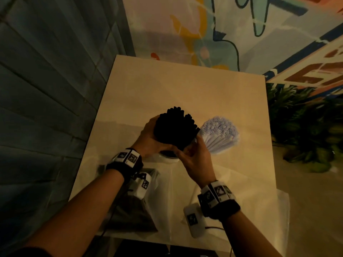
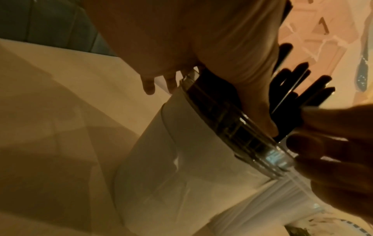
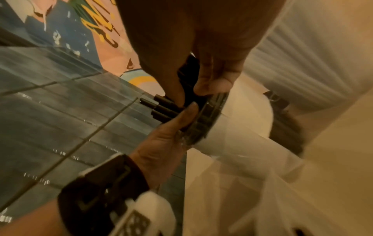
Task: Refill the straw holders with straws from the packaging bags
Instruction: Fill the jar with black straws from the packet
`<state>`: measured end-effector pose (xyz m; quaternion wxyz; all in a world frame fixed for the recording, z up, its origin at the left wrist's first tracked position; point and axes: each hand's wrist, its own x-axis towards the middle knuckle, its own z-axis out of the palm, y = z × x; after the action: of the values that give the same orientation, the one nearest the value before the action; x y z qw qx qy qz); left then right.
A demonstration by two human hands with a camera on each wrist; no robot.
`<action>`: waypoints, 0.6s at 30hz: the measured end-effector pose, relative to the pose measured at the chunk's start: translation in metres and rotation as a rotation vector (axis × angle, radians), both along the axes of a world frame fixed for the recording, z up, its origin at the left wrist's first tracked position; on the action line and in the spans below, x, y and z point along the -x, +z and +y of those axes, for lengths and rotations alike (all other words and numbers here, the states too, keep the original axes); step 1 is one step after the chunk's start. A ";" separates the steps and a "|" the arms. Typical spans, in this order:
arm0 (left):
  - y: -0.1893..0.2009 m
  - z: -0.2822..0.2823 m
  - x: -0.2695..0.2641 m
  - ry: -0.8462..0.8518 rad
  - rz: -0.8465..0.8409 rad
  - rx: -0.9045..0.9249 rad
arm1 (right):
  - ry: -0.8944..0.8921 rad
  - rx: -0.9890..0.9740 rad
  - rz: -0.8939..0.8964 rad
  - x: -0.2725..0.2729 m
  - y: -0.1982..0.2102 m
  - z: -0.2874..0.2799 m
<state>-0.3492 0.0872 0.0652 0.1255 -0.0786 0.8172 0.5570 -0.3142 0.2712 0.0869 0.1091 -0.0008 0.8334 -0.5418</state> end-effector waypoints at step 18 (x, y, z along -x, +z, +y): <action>-0.001 -0.005 0.015 -0.169 0.125 0.199 | 0.097 0.020 -0.141 0.048 -0.002 -0.011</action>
<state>-0.3643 0.0826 0.0641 0.1122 0.0133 0.8783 0.4646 -0.3626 0.2598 0.0847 0.1938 -0.0042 0.8171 -0.5429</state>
